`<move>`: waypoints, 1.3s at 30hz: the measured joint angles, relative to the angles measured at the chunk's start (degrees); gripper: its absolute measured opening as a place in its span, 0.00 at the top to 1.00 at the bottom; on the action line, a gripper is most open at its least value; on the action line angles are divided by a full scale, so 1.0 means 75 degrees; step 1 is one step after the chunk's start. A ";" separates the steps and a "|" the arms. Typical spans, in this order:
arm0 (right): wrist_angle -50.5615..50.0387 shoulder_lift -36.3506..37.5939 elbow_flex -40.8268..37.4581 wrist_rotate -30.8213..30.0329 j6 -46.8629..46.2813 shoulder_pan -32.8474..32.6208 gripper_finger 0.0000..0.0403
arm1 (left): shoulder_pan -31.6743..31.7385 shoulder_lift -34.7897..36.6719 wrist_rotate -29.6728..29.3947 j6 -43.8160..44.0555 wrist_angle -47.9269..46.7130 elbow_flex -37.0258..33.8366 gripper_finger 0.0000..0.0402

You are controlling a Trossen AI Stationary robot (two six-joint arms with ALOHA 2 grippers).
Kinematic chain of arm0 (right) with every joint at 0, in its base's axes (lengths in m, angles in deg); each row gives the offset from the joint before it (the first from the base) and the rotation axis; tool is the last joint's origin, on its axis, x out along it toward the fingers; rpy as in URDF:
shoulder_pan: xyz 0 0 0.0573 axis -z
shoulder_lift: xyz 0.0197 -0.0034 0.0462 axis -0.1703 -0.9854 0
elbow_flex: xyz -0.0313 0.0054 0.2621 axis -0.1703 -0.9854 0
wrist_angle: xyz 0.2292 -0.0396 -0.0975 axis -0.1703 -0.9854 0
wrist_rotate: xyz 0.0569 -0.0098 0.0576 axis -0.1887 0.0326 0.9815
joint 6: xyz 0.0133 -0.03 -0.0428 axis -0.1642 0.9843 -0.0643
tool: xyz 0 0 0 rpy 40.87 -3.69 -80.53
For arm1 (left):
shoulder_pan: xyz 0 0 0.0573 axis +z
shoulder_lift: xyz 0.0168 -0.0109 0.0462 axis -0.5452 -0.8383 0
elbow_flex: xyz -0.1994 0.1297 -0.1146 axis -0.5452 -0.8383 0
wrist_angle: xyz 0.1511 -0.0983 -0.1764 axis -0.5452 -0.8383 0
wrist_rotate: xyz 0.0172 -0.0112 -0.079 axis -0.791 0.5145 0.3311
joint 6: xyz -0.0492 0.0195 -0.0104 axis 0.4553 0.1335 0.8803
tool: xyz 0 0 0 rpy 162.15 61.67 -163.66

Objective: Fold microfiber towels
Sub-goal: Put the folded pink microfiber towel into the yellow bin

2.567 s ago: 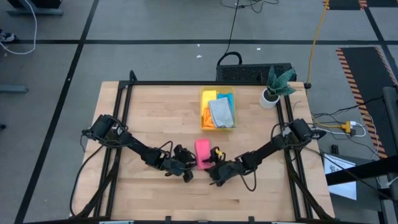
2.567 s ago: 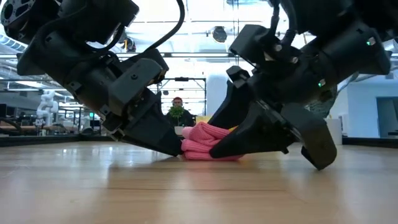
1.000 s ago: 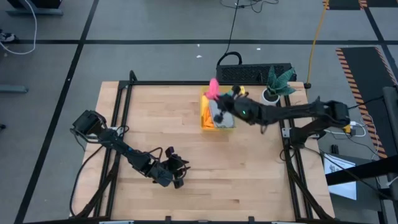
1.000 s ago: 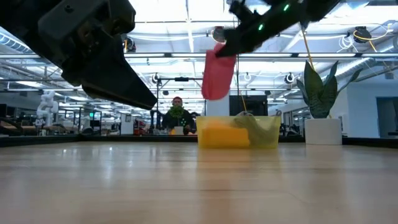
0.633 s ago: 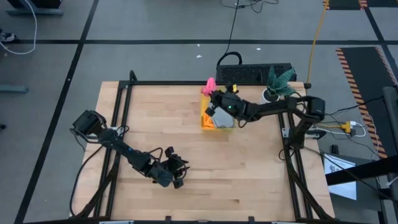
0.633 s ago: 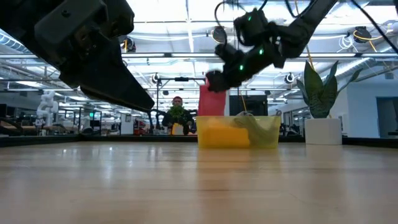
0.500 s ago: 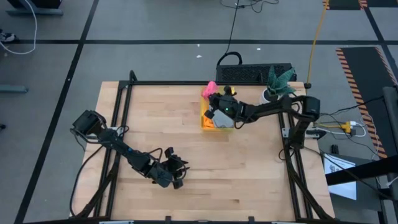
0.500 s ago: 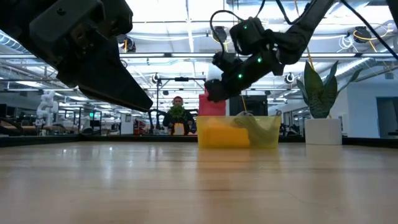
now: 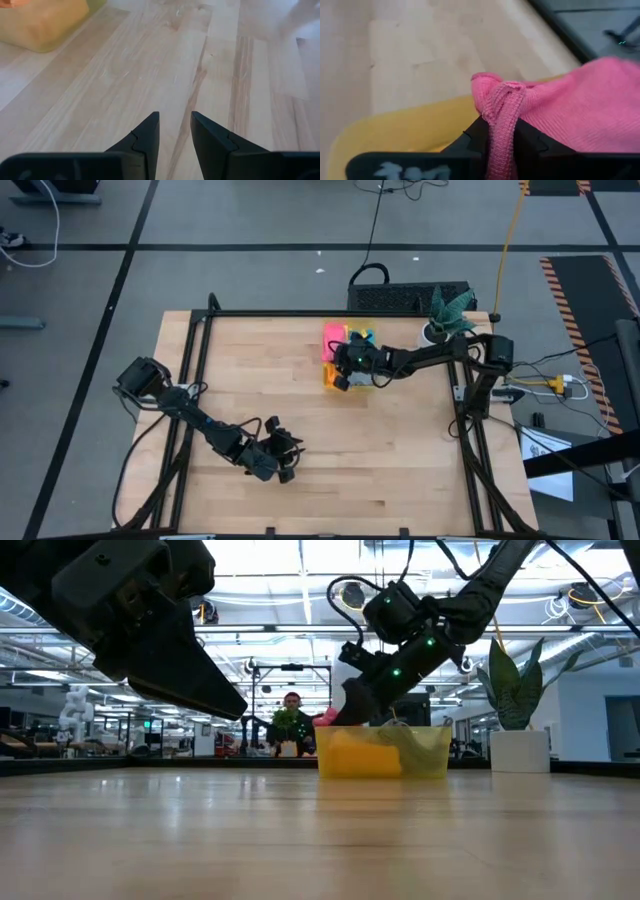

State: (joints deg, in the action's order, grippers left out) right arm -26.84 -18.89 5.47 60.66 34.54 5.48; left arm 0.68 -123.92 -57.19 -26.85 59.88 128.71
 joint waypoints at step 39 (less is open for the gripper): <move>0.0556 -0.0233 0.0064 0.4703 -0.1599 0.1652 1.00 | 0.0197 -0.0009 0.0000 -0.0039 0.0016 0.0003 0.72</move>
State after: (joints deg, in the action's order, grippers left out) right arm -22.67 -20.64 5.95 95.93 22.55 17.88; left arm 2.16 -123.98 -57.19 -27.13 60.00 128.73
